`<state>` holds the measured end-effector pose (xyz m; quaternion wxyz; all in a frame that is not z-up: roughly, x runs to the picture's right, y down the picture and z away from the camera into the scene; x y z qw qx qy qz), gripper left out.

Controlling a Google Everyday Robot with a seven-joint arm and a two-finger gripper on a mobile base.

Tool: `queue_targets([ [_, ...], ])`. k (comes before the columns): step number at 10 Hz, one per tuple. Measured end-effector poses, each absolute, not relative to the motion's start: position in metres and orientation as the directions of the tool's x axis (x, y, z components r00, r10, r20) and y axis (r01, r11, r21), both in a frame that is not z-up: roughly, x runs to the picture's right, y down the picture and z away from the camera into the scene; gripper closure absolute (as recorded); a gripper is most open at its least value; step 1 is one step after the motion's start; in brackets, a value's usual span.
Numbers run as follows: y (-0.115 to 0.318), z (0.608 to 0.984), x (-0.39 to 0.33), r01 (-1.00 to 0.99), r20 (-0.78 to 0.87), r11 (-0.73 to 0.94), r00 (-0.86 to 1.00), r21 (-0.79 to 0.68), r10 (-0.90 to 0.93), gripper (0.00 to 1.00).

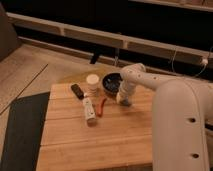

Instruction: Place the white sponge in the ceramic bowl

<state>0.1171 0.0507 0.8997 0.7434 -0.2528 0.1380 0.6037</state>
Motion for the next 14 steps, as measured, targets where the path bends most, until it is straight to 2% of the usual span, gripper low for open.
queue_targets([
  [4,0.012,0.835,0.121,-0.981,-0.403,0.159,0.192,-0.113,0.895,1.0],
  [6,-0.005,0.823,0.128,-0.983,-0.349,0.167,0.181,-0.07,0.92,1.0],
  [9,-0.032,0.842,0.125,-0.989,-0.269,0.131,0.146,-0.073,0.952,1.0],
  [12,-0.067,0.861,0.087,-0.967,-0.165,0.185,0.214,-0.174,0.963,1.0],
  [14,-0.069,0.876,0.049,-0.933,-0.132,0.249,0.29,-0.26,0.948,1.0],
])
